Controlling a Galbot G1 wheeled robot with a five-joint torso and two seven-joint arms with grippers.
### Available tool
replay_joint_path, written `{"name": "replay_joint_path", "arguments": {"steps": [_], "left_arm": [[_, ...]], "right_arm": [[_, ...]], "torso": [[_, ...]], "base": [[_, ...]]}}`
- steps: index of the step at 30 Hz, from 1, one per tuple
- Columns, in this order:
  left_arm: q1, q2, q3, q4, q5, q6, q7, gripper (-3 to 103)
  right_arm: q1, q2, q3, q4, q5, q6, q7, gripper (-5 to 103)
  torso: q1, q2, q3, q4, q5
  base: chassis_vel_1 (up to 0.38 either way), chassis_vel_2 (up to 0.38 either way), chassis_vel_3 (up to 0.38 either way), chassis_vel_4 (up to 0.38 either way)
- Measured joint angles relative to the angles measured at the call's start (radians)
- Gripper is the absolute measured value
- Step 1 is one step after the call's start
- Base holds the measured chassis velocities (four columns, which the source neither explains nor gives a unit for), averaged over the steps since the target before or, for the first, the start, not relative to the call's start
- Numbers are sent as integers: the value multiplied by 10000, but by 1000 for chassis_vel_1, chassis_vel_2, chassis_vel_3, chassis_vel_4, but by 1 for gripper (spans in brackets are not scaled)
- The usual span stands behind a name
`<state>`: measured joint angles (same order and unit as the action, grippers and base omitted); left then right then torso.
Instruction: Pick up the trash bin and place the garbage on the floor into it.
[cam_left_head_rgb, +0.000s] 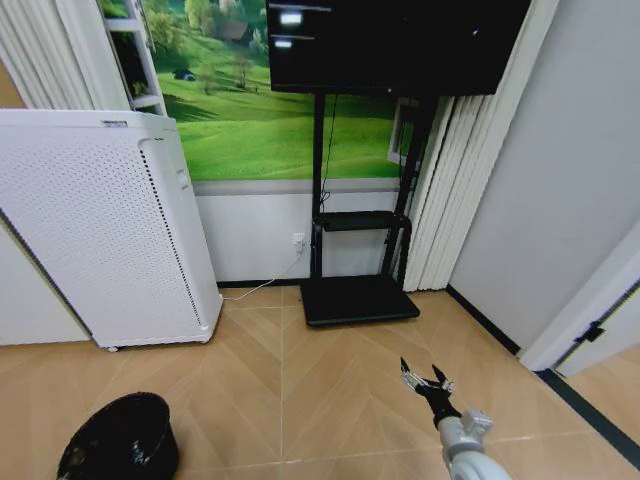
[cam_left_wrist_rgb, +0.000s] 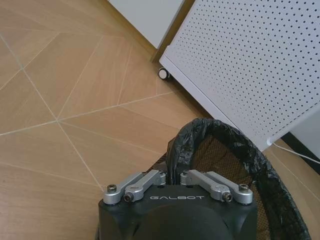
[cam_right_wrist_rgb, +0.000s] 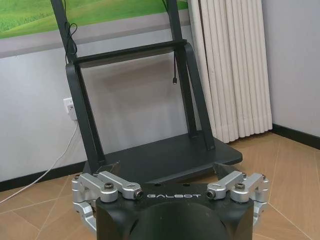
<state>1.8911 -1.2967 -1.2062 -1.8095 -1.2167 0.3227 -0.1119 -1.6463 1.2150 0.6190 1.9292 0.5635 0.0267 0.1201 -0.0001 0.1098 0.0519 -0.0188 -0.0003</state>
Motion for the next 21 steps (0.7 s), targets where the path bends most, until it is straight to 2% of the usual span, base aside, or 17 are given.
{"name": "replay_joint_path", "arguments": {"steps": [7, 15, 21], "left_arm": [[-76, 268, 85, 28, 40, 58, 39, 7], [-92, 80, 525, -86, -99, 264, 95, 7], [-118, -130, 755, -139, 103, 384, 88, 7]], "right_arm": [[-51, 123, 179, -75, -4, 177, -151, 100], [-80, 168, 416, -121, 72, 267, -334, 100], [-74, 107, 498, -179, 98, 316, -380, 100]], "torso": [[1, 0, 0, 0, 4], [1, 0, 0, 0, 5], [1, 0, -1, -1, 6]], "base": [[0, 0, 0, 0], [0, 0, 0, 0], [0, 0, 0, 0]]}}
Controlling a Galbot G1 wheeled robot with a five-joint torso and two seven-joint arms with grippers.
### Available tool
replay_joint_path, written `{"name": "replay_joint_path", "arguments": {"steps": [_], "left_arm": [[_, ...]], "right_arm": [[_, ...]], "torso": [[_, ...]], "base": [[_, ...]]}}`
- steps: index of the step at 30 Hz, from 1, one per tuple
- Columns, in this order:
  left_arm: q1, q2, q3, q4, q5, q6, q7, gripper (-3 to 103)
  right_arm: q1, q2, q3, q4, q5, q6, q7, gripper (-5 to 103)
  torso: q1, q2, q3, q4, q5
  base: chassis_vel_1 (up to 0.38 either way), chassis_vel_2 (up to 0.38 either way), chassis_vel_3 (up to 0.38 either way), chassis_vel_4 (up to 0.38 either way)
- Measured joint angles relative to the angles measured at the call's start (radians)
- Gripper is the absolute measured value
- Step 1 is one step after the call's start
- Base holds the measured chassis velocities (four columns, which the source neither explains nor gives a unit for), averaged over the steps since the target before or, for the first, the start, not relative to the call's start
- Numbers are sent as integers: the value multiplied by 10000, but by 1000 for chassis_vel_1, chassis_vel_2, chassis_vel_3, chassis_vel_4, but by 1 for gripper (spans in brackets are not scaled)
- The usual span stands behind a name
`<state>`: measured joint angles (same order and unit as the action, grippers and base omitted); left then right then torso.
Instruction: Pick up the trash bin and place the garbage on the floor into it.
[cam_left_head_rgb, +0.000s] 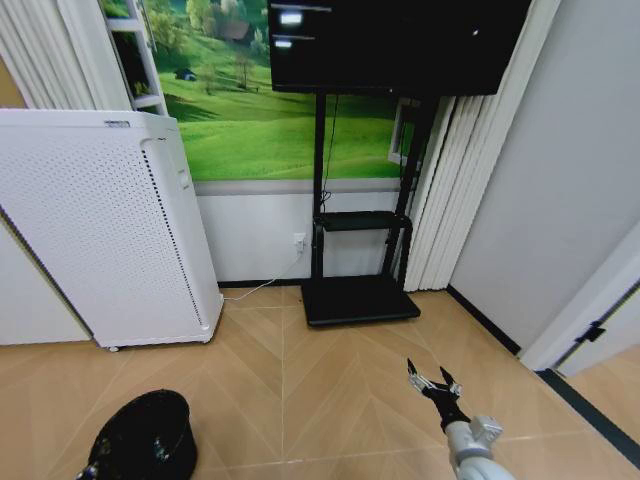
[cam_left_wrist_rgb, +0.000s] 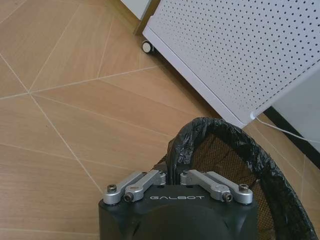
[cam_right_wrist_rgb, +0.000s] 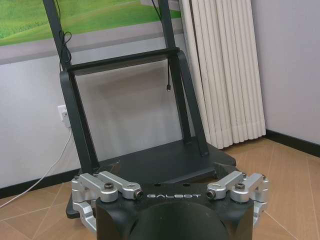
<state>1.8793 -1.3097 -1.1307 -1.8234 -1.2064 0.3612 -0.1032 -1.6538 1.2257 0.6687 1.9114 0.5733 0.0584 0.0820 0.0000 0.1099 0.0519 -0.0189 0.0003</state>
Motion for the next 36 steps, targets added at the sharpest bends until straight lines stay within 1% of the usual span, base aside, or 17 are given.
{"name": "replay_joint_path", "arguments": {"steps": [11, 12, 13, 15, 17, 18, 19, 21, 22, 24, 25, 27, 29, 31, 33, 34, 36], "left_arm": [[292, -134, -204, -18, 98, -9, -130, 4], [302, -132, -265, 11, 96, -14, -133, 15], [302, -132, -265, 11, 96, -14, -133, 15], [300, -129, -331, 41, 205, -69, -66, 26], [281, -129, -346, 78, 365, -194, 41, 26], [246, -135, -361, 157, 780, -481, 284, 36], [246, -135, -361, 157, 780, -481, 284, 36], [263, -135, -383, 150, 1108, -748, 598, 47], [263, -135, -383, 150, 1108, -748, 598, 47], [302, -132, -508, -63, 1319, -892, 767, 58], [302, -132, -508, -63, 1319, -892, 767, 58], [431, -156, -776, -481, 1797, -975, 1004, 69], [462, -164, -839, -610, 1927, -1033, 1084, 69], [570, -183, -1113, -1249, 2522, -1399, 1511, 81], [617, -187, -1285, -1779, 2897, -1544, 1741, 91], [617, -187, -1285, -1779, 2897, -1544, 1741, 91], [625, -187, -1405, -2216, 3293, -1617, 1893, 96]], "right_arm": [[124, -75, -111, -76, 11, 16, -27, 100], [127, -66, -151, -79, -1, 17, -28, 100], [127, -66, -151, -79, -1, 17, -28, 100], [127, -75, -199, -86, -12, 19, -34, 100], [128, -80, -210, -91, -13, 23, -35, 100], [129, -85, -229, -103, -12, 42, -35, 100], [129, -85, -229, -103, -12, 42, -35, 100], [117, -77, -247, -107, -12, 76, -36, 100], [117, -77, -247, -107, -12, 76, -36, 100], [88, -63, -248, -81, -22, 78, -35, 100], [88, -63, -248, -81, -22, 78, -35, 100], [40, -56, -204, 23, -145, 79, -54, 100], [22, -49, -176, 55, -187, 79, -72, 100], [-166, 19, -24, 374, -340, 75, -104, 100], [-314, 71, 116, 736, -385, 24, -104, 100], [-314, 71, 116, 736, -385, 24, -104, 100], [-455, 123, 231, 1142, -432, -15, -88, 100]], "torso": [[0, 0, 0, 2, -2], [0, 0, 0, 1, -2], [0, 0, 0, 1, -2], [0, 0, 0, 1, -3], [0, 0, 0, 1, -2], [0, 0, 0, 0, -3], [0, 0, 0, 0, -3], [0, 0, 0, 1, -4], [0, 0, 0, 1, -4], [0, 0, 0, 0, -3], [0, 0, 0, 0, -3], [0, 0, 0, 2, -3], [0, 0, 0, 1, -2], [0, 0, 0, 2, -3], [0, 0, 1, 1, -2], [0, 0, 1, 1, -2], [0, 0, 0, 0, 0]], "base": [[0, 0, 0, 0], [0, 0, 0, 0], [0, 0, 0, 0], [0, 0, 0, 0], [0, 0, 0, 0], [0, 0, 0, 0], [0, 0, 0, 0], [0, 0, 0, 0], [0, 0, 0, 0], [0, 0, 0, 0], [0, 0, 0, 0], [0, 0, 0, 0], [0, 0, 0, 0], [0, 0, 0, 0], [0, 0, 0, 0], [0, 0, 0, 0], [0, 0, 0, 0]]}}
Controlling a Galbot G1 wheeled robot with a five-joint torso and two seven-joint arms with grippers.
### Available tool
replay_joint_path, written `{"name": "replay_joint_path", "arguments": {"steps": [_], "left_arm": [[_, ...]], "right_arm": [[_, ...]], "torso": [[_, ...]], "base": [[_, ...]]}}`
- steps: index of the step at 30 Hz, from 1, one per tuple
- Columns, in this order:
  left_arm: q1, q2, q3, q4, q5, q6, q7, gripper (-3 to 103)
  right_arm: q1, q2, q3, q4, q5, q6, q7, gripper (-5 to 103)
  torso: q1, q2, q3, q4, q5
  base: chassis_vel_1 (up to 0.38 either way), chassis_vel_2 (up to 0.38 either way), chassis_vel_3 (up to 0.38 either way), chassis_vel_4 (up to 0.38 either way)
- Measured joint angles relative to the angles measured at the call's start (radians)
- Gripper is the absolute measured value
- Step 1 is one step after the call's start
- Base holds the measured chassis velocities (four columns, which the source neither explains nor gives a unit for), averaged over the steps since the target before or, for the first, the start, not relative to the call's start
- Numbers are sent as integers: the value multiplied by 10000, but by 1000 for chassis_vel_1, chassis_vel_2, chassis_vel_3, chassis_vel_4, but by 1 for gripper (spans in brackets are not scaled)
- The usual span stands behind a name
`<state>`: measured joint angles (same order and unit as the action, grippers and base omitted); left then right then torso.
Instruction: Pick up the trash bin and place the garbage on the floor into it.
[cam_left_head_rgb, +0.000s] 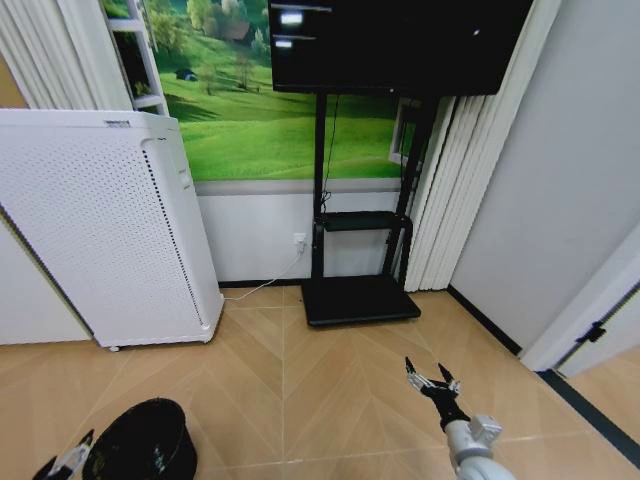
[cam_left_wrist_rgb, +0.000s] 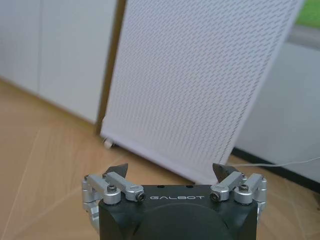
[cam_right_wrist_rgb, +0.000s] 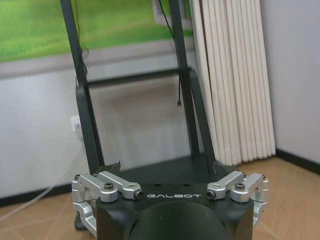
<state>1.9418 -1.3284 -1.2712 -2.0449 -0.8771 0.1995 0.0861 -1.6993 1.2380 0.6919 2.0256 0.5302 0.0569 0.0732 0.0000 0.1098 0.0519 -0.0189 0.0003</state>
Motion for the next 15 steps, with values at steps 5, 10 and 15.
{"name": "replay_joint_path", "arguments": {"steps": [5, 10, 15], "left_arm": [[-323, 877, 860, -2987, 2085, -123, 195, 100], [-600, 1068, 2407, -3739, 2538, 234, -369, 100], [-336, 668, 3468, -3978, 3395, 290, -561, 100]], "right_arm": [[-1196, 432, -51, 2496, -587, -54, 74, 100], [-1747, 706, -849, 3068, -1438, 38, -8, 100], [-1871, 521, -812, 3261, -1791, 225, -135, 100]], "torso": [[0, 1, 0, -1, -3], [0, 1, 0, -2, -4], [0, 0, 0, 4, -2]], "base": [[0, 0, 0, 0], [0, 0, 0, 0], [0, 0, 0, 0]]}}
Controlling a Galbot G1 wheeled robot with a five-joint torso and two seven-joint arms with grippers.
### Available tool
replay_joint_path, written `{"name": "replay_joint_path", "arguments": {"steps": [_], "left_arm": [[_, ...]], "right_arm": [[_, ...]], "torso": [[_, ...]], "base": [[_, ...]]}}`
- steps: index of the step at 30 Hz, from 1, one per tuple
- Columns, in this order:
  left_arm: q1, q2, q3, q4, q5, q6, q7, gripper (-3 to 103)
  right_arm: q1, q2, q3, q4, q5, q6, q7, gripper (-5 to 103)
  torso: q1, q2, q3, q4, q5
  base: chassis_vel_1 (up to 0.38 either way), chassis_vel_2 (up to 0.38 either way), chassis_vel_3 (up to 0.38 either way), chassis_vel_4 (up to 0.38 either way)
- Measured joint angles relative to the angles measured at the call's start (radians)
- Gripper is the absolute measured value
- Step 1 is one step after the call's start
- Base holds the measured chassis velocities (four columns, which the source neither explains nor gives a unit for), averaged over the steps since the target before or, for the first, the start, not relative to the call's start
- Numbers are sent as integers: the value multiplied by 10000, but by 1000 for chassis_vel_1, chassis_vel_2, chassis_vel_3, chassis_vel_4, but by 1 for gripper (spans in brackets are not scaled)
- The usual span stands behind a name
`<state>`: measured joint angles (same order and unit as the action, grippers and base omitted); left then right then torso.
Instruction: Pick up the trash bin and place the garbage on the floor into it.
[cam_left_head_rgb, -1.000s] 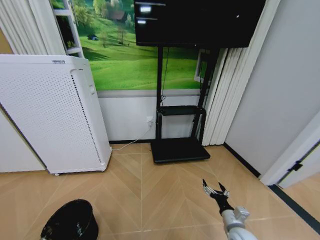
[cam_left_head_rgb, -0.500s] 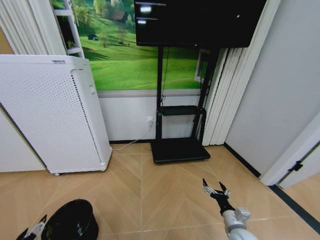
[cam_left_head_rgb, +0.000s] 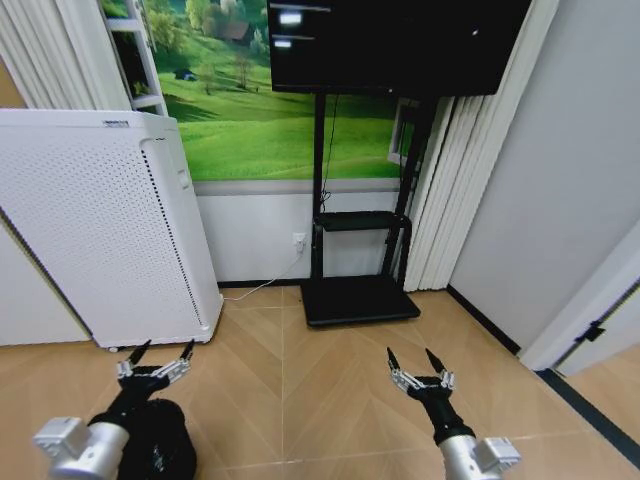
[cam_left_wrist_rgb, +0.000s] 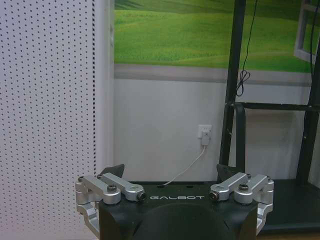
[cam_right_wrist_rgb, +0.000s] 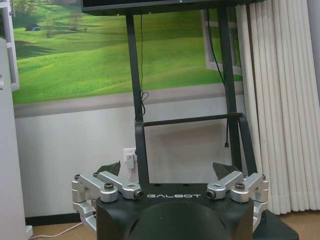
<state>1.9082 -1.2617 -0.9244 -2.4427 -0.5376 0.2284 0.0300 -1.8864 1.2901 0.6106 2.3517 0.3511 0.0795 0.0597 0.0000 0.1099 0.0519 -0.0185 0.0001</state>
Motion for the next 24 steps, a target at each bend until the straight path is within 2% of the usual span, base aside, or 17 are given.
{"name": "replay_joint_path", "arguments": {"steps": [24], "left_arm": [[54, -116, 35, 18, 81, 14, -34, 100]], "right_arm": [[37, -108, 159, -44, 101, 34, -108, 100]], "torso": [[1, 0, 0, -2, -1]], "base": [[0, 0, 0, 0]]}}
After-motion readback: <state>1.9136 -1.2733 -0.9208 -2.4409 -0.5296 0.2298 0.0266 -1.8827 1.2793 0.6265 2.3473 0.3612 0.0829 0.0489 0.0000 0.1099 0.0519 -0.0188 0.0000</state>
